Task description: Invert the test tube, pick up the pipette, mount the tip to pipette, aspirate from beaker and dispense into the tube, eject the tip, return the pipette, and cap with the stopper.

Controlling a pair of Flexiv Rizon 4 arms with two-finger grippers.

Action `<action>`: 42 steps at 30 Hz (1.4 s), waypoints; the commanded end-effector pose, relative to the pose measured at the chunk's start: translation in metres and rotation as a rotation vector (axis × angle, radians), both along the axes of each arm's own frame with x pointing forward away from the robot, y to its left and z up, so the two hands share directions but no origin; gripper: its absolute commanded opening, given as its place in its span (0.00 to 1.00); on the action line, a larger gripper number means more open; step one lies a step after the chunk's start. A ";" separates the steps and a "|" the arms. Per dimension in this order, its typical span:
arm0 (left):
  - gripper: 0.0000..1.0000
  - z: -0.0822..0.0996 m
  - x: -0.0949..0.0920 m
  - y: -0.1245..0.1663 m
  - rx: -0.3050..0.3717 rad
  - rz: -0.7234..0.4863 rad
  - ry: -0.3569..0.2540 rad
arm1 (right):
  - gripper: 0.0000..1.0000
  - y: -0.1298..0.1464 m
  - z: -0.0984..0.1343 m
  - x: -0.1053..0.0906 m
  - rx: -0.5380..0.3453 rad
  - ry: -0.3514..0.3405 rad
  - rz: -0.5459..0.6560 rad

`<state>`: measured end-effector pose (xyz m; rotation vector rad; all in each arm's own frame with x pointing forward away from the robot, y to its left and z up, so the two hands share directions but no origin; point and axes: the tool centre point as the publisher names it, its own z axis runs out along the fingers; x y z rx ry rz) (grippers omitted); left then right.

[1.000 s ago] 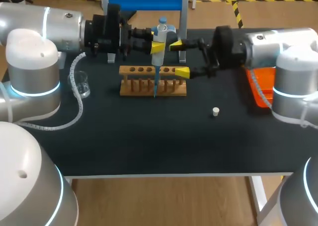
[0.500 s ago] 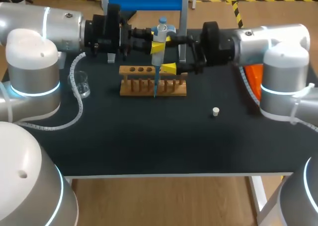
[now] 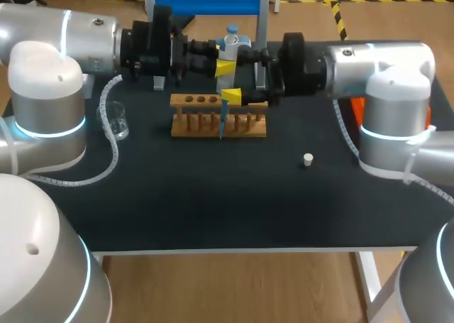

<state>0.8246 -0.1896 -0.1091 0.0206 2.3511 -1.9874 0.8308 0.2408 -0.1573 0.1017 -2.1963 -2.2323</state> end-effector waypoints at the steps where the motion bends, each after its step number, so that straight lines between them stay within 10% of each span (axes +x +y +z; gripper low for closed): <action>1: 0.00 -0.001 0.000 -0.002 -0.003 0.004 -0.002 | 1.00 0.006 -0.001 0.001 0.008 0.000 -0.003; 4: 0.00 -0.001 0.000 -0.002 -0.003 0.004 -0.002 | 0.99 0.007 0.000 0.000 0.013 0.000 0.000; 12: 0.00 -0.001 0.000 -0.002 -0.003 0.004 -0.002 | 0.44 0.008 0.003 -0.002 0.032 0.004 0.007; 28: 0.00 -0.001 0.000 -0.002 -0.003 0.004 -0.002 | 0.29 0.005 0.003 -0.001 0.050 0.017 0.022; 31: 0.00 -0.001 0.000 -0.002 -0.003 0.004 -0.002 | 0.00 0.005 0.003 -0.001 0.052 0.019 0.023; 42: 0.00 -0.001 0.000 -0.002 -0.003 0.004 -0.002 | 0.00 0.004 0.003 0.000 0.046 0.016 0.045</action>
